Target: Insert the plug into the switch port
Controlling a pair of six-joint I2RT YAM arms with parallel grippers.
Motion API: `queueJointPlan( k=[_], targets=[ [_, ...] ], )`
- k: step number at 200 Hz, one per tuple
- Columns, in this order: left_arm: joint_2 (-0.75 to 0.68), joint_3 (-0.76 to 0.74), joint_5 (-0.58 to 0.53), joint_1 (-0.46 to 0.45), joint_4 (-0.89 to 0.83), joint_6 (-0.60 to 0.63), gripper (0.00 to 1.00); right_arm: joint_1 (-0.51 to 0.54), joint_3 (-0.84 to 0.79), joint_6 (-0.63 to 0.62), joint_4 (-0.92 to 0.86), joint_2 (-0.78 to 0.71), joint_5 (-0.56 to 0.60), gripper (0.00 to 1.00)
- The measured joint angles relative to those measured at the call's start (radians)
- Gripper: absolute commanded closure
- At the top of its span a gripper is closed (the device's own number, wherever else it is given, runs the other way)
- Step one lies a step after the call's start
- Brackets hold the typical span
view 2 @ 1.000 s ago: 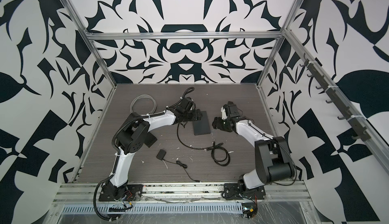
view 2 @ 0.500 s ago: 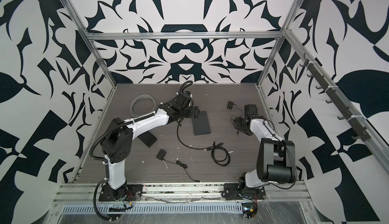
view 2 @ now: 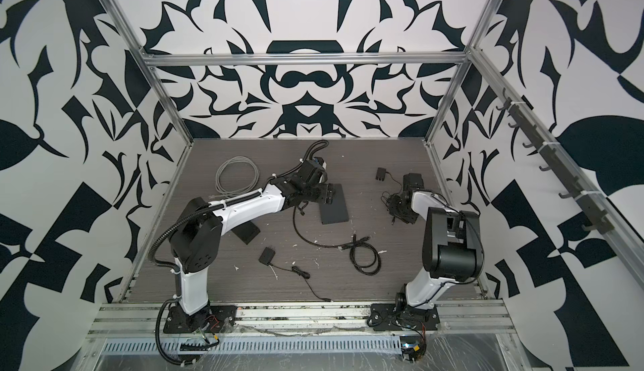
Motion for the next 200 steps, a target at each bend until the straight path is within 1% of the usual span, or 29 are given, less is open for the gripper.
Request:
queueJointPlan(
  k=[15, 35, 62, 77, 103, 120, 133, 161, 179, 200],
  targets=[
    [0.000, 0.000, 0.000, -0.001, -0.002, 0.000, 0.21, 0.000, 0.016, -0.005, 0.005, 0.023, 0.002, 0.73],
    [0.000, 0.000, 0.000, -0.003, -0.004, 0.000, 0.23, 0.000, 0.032, -0.018, 0.020, 0.042, 0.002, 0.85],
    [-0.002, 0.000, 0.005, -0.004, -0.008, 0.002, 0.25, 0.000, 0.033, -0.018, 0.026, 0.045, 0.001, 0.92],
    [-0.002, 0.000, 0.028, -0.004, -0.008, -0.004, 0.29, 0.000, 0.033, -0.015, 0.025, 0.044, -0.002, 1.00],
    [-0.002, 0.001, 0.111, -0.006, 0.009, -0.041, 0.32, 0.000, 0.033, 0.013, 0.011, 0.036, -0.014, 1.00],
    [-0.001, 0.001, 0.193, -0.011, 0.057, -0.085, 0.38, 0.000, 0.033, 0.056, 0.000, 0.019, -0.032, 1.00],
    [0.013, 0.016, 0.259, -0.015, 0.105, -0.128, 0.41, 0.000, 0.033, 0.093, -0.002, 0.004, -0.052, 1.00],
    [0.091, 0.058, 0.369, -0.030, 0.228, -0.213, 0.43, 0.000, 0.021, 0.222, 0.033, -0.029, -0.116, 1.00],
    [0.141, 0.061, 0.410, -0.042, 0.286, -0.259, 0.43, 0.000, -0.010, 0.314, 0.075, -0.041, -0.152, 1.00],
    [0.192, 0.060, 0.438, -0.054, 0.340, -0.311, 0.45, 0.000, -0.053, 0.424, 0.121, -0.043, -0.183, 1.00]
  ],
)
